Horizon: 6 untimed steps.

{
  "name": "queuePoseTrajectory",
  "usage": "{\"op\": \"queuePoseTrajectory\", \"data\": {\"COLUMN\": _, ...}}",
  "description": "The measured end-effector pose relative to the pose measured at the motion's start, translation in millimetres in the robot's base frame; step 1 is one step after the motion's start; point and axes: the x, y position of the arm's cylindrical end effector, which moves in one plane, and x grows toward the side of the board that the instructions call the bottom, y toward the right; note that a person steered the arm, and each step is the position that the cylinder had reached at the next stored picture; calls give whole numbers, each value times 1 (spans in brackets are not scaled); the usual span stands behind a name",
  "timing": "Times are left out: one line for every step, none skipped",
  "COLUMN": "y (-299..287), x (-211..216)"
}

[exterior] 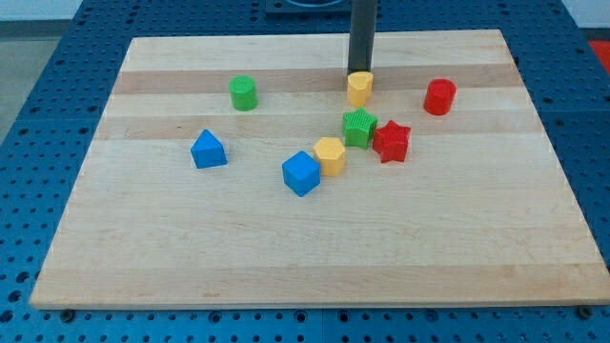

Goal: Push the yellow heart diagonally above the yellow hexagon

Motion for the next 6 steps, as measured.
{"op": "queuePoseTrajectory", "data": {"y": 3, "x": 13}}
{"op": "queuePoseTrajectory", "data": {"y": 19, "x": 13}}
{"op": "queuePoseTrajectory", "data": {"y": 32, "x": 15}}
{"op": "queuePoseTrajectory", "data": {"y": 29, "x": 29}}
{"op": "queuePoseTrajectory", "data": {"y": 4, "x": 35}}
{"op": "queuePoseTrajectory", "data": {"y": -24, "x": 37}}
